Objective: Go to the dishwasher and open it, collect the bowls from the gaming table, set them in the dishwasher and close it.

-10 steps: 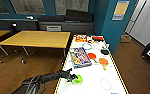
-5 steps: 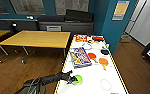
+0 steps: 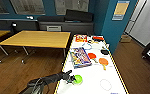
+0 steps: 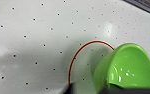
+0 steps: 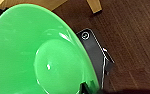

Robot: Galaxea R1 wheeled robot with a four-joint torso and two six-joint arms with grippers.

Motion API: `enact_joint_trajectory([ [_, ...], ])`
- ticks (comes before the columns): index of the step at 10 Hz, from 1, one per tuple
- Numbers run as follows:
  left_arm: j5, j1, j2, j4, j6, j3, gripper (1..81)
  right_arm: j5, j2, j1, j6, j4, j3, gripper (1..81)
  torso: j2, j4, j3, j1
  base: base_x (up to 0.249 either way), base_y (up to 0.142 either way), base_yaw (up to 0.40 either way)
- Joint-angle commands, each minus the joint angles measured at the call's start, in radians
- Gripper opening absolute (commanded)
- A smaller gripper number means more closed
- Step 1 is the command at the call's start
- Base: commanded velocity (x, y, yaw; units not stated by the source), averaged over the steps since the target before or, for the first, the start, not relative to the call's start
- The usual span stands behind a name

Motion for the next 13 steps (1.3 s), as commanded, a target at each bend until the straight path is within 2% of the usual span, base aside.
enact_joint_trajectory([
  [1, 0.05, -0.138, 0.013, -0.006, 0.002, 0.015, 1.0, -0.065, -0.056, 0.034, 0.001, -0.013, 0.015, 1.0, 0.0, 0.0, 0.0, 0.0, 0.0, 0.0, 0.0],
  [2, 0.077, -0.137, 0.013, 0.022, 0.007, 0.028, 1.0, -0.066, -0.056, 0.039, 0.003, -0.013, 0.012, 1.0, 0.0, 0.0, 0.0, 0.0, 0.0, 0.0, 0.0],
  [3, 0.081, -0.138, -0.003, 0.033, 0.007, 0.053, 1.0, -0.066, -0.056, 0.039, 0.003, -0.013, 0.014, 1.0, 0.0, 0.0, 0.0, 0.0, 0.0, 0.0, 0.0],
  [4, 0.081, -0.145, -0.039, 0.03, 0.005, 0.117, 1.0, -0.066, -0.058, 0.042, 0.003, -0.013, 0.018, 1.0, 0.0, 0.0, 0.0, 0.0, 0.0, 0.0, 0.0],
  [5, 0.079, -0.158, -0.1, 0.031, 0.002, 0.229, 1.0, -0.069, -0.061, 0.042, 0.003, -0.015, 0.02, 1.0, 0.0, 0.0, 0.0, 0.0, 0.0, 0.0, 0.0],
  [8, 0.078, -0.198, -0.391, 0.037, -0.005, 0.662, 1.0, -0.082, -0.061, 0.034, 0.001, -0.016, 0.015, 1.0, 0.0, 0.0, 0.0, 0.0, 0.0, 0.0, 0.0],
  [10, 0.073, -0.209, -0.55, 0.039, -0.005, 0.849, 1.0, -0.083, -0.056, 0.034, 0.001, -0.018, 0.017, 1.0, 0.0, 0.0, 0.0, 0.0, 0.0, 0.0, 0.0],
  [11, 0.07, -0.21, -0.622, 0.054, -0.005, 0.927, 1.0, -0.088, -0.055, 0.034, 0.001, -0.019, 0.017, 1.0, 0.0, 0.0, 0.0, 0.0, 0.0, 0.0, 0.0],
  [13, 0.07, -0.207, -0.748, 0.059, 0.002, 1.068, 1.0, -0.094, -0.053, 0.028, 0.001, -0.018, 0.01, 1.0, 0.0, 0.0, 0.0, 0.0, 0.0, 0.0, 0.0],
])
